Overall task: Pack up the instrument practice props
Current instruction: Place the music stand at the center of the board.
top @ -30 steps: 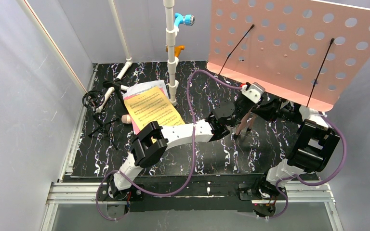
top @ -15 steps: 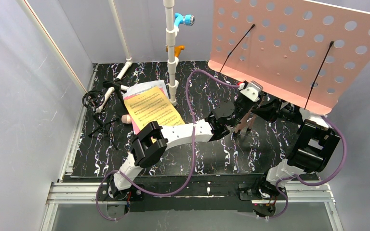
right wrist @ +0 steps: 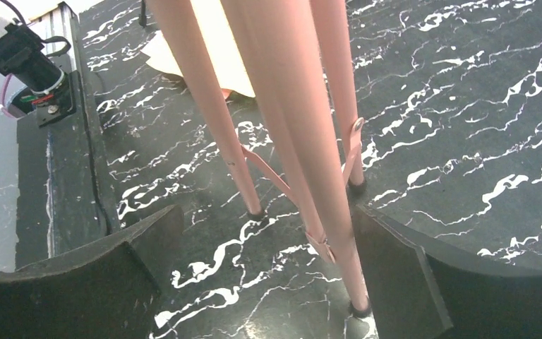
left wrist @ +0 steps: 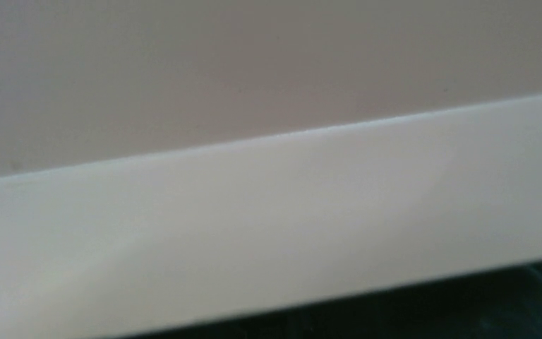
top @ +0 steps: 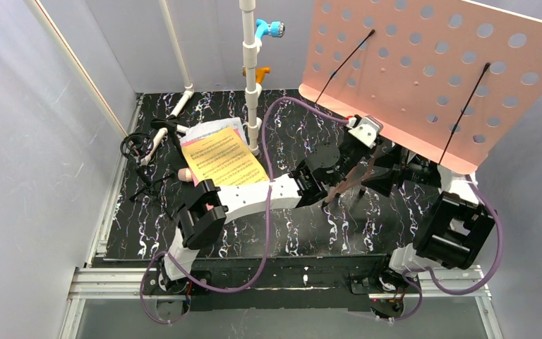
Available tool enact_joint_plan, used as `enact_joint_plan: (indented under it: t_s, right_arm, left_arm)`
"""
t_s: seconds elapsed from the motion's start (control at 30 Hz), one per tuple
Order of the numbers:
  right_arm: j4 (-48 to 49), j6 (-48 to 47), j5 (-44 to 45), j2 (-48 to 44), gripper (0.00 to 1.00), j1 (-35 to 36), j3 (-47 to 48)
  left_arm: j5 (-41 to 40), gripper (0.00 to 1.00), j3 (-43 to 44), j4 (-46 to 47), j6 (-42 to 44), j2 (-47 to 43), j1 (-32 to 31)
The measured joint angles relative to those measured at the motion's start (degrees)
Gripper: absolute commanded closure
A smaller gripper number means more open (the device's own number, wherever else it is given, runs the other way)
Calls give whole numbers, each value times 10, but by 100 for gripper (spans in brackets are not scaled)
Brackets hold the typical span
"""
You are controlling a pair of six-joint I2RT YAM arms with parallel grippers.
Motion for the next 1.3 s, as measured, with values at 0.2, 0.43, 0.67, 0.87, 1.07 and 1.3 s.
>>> enact_joint_plan:
  t_s: [0.2, 0.43, 0.67, 0.87, 1.07, 1.3]
  right_arm:
    - [-7, 29, -2, -59, 1, 4, -2]
    - [-7, 57, -1, -77, 2, 16, -2]
    - [77, 152, -17, -92, 24, 41, -36]
    - [48, 119, -18, 14, 38, 96, -11]
    - [-10, 71, -16, 98, 35, 106, 19]
    - [-29, 56, -9, 100, 26, 120, 58]
  left_arm:
    - [-15, 100, -14, -64, 10, -45, 1]
    - [-25, 100, -18, -95, 26, -68, 1]
    - [-26, 100, -41, -94, 20, -85, 6]
    - [-36, 100, -67, -73, -6, -94, 19]
    - [-52, 100, -108, -35, -38, -107, 35]
    - [-53, 100, -135, 2, -50, -112, 40]
